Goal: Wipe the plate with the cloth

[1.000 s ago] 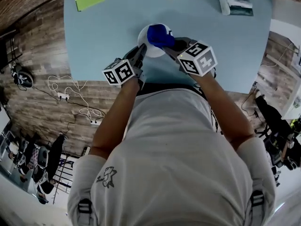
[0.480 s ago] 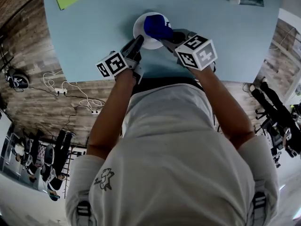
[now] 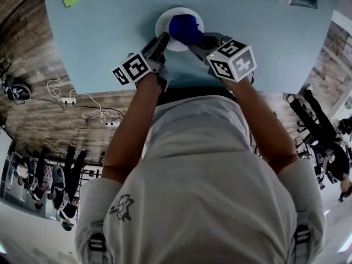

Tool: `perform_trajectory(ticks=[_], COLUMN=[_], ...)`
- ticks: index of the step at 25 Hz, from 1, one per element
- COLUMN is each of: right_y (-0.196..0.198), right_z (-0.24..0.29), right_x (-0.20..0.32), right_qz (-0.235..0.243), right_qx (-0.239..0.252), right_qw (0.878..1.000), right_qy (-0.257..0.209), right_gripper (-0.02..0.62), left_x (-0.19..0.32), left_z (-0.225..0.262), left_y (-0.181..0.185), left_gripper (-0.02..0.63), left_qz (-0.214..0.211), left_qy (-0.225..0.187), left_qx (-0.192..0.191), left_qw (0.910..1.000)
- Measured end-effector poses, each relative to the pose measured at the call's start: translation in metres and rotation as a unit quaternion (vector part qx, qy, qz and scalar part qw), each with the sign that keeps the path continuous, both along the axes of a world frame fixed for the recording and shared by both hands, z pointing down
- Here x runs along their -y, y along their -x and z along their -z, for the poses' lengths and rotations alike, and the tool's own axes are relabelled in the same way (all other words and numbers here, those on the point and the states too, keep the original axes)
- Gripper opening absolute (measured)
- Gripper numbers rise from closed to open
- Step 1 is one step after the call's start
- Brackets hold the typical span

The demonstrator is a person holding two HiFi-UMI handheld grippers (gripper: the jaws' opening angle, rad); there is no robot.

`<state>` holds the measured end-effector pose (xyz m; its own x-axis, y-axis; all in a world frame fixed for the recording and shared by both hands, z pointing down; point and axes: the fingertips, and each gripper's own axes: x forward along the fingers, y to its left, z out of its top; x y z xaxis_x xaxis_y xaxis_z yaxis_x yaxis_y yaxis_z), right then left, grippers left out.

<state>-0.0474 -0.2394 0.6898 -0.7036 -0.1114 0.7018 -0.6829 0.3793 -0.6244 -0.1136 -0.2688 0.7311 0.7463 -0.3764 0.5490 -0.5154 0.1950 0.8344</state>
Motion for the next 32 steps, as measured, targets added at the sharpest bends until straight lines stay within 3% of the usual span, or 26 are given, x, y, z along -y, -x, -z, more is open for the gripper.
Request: perform_trajectory(ticks=[3, 10, 17, 22, 32], right_y=[0.0, -0.002, -0.004, -0.004, 0.002], right_z=[-0.004, -0.006, 0.008, 0.023, 0.058], right_x=[-0.002, -0.003, -0.001, -0.004, -0.012], right_qz=[-0.004, -0.002, 0.005, 0.012, 0.037], right_qx=[-0.001, -0.005, -0.007, -0.002, 0.001], right_qw=[1.0, 1.0, 1.0, 1.0, 0.997], right_qy=[0.006, 0.012, -0.006, -0.024, -0.075], right_gripper=[0.06, 0.06, 0.06, 0.06, 0.06], left_x=[0.002, 0.006, 0.011, 0.003, -0.016], left_z=[-0.003, 0.0, 0.011, 0.024, 0.049], left_y=[0.003, 0.0, 0.006, 0.005, 0.029], left_gripper=[0.156, 0.225, 0.253, 0.253, 0.255], left_qz=[0.005, -0.018, -0.022, -0.026, 0.002], left_qy=[0.004, -0.015, -0.045, -0.059, -0.091], left_qx=[0.024, 0.093, 0.132, 0.12, 0.153], left_qw=[0.9997, 0.9954, 0.9901, 0.9907, 0.984])
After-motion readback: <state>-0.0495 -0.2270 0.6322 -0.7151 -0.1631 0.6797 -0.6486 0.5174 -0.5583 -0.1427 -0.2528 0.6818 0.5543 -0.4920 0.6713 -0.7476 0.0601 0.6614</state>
